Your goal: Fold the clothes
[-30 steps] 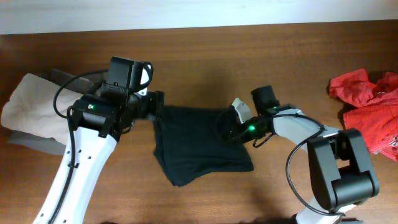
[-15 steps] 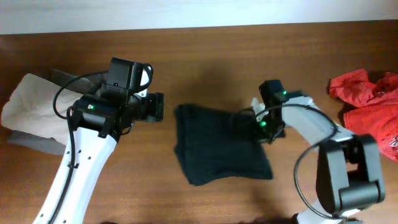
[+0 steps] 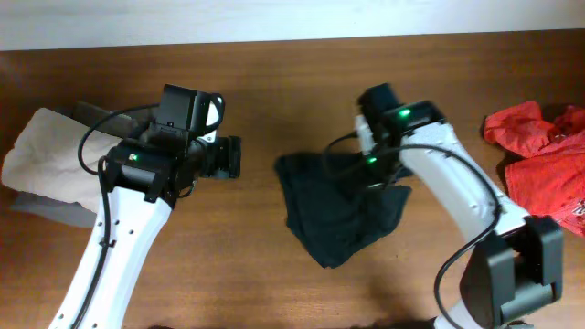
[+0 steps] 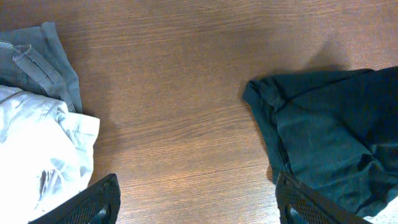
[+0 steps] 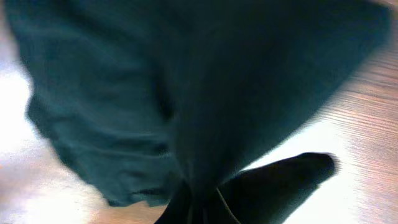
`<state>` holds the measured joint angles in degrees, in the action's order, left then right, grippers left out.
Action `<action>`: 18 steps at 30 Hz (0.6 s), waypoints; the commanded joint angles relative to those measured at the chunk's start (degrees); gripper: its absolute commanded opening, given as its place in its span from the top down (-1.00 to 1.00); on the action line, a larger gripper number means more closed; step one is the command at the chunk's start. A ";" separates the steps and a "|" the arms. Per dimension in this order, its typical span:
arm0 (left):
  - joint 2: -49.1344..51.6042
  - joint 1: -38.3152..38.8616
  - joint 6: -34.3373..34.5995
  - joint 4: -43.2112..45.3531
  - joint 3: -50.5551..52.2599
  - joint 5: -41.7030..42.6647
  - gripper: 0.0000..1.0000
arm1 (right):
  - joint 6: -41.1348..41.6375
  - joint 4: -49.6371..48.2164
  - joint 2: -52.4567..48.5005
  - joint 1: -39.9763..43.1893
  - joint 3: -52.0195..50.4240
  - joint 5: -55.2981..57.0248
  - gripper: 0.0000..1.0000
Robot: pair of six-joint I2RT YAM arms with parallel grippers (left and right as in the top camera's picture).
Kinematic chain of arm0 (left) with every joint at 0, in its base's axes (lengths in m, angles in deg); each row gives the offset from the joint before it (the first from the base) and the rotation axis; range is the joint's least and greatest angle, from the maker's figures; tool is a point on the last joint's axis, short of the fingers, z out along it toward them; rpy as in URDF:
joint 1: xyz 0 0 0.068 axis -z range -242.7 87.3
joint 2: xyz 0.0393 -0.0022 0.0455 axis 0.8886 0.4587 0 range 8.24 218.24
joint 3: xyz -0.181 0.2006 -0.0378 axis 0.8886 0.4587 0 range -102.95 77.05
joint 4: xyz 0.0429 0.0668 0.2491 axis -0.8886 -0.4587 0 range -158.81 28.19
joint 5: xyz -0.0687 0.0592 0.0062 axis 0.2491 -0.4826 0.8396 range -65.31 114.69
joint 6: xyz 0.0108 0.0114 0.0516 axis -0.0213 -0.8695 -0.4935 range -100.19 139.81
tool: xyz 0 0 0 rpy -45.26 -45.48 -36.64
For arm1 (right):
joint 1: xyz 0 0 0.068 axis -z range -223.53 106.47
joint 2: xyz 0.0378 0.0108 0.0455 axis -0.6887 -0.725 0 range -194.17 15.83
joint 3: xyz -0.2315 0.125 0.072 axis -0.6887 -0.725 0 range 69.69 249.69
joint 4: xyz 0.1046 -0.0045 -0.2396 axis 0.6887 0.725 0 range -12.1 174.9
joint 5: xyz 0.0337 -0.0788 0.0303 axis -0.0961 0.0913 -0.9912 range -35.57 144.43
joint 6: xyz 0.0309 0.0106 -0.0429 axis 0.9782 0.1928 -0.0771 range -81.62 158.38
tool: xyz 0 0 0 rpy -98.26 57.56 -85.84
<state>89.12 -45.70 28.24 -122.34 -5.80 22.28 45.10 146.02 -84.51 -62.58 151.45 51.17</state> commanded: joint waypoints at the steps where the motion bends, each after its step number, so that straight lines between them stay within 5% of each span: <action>1: -1.53 -0.28 0.13 0.02 -1.18 -0.48 -0.60 | 4.07 -1.51 0.61 -6.99 1.03 -1.70 0.88; 13: -3.04 -0.28 0.15 0.07 -1.38 -4.39 -0.61 | 13.35 -5.38 -3.41 -22.01 0.57 -2.10 0.70; 16: -3.82 -0.28 0.13 0.26 -1.38 -5.03 -0.62 | 13.75 -5.33 -4.17 -23.76 0.57 -2.10 0.41; 18: -4.22 -0.28 0.13 0.33 -1.38 -5.18 -0.68 | 13.75 -5.29 -4.24 -24.13 0.57 -2.08 0.39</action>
<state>87.00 -45.75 28.24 -122.26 -5.80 18.93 57.34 140.69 -88.20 -85.55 151.45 49.37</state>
